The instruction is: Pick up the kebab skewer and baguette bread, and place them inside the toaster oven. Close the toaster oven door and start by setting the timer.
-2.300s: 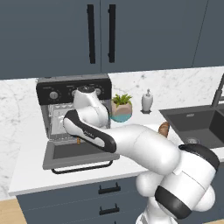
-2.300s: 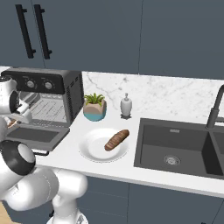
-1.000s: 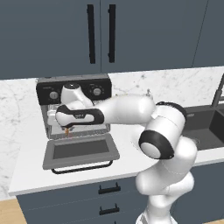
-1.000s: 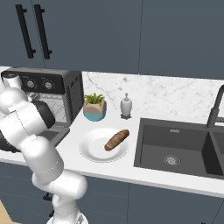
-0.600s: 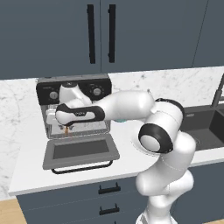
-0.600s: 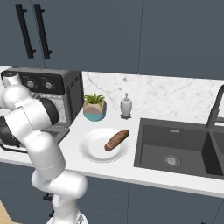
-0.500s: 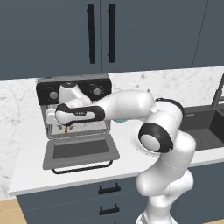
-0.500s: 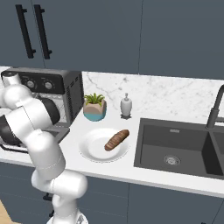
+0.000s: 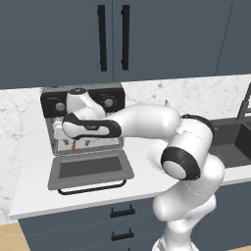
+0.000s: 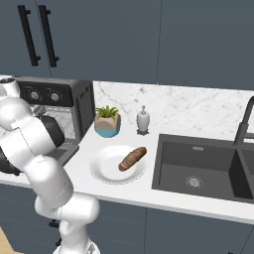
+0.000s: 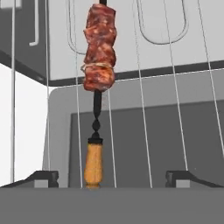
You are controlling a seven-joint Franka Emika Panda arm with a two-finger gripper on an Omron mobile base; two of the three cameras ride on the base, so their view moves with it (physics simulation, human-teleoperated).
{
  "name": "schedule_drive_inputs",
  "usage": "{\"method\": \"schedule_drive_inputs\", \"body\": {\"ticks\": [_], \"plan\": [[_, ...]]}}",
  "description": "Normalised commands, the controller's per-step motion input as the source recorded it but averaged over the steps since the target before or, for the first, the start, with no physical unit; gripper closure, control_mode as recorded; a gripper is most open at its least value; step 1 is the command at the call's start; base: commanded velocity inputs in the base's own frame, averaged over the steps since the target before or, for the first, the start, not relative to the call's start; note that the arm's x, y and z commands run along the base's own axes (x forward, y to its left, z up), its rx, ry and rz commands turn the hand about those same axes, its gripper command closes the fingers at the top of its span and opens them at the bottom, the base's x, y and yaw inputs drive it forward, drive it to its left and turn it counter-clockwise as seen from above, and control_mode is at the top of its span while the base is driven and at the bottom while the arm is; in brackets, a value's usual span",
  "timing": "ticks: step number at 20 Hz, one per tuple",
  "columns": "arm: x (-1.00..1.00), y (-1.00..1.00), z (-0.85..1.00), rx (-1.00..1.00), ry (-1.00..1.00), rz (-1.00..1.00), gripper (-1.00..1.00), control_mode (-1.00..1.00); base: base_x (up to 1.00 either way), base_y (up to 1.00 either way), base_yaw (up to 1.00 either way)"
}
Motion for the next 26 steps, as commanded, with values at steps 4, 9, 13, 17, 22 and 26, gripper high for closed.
{"method": "schedule_drive_inputs", "body": {"ticks": [4, 9, 13, 17, 22, 26], "plan": [[-0.69, -0.71, 0.39, 0.0, -0.01, 0.0, -1.0, -1.0, 0.0, 0.0, 0.0], [-0.91, -0.94, 0.19, 0.0, 0.0, 0.0, -1.0, -1.0, 0.0, 0.0, 0.0], [-1.0, -1.0, 0.04, 0.0, -0.02, 0.0, -1.0, -1.0, 0.0, 0.0, 0.0], [-0.95, -1.0, 0.12, 0.0, -0.01, -0.03, -1.0, -1.0, 0.0, 0.0, 0.0], [-0.61, -1.0, 0.06, 0.0, 0.0, -0.09, -1.0, -1.0, 0.0, 0.0, 0.0], [-0.16, -1.0, 0.09, -0.01, 0.03, -0.17, -1.0, -1.0, 0.0, 0.0, 0.0]]}}
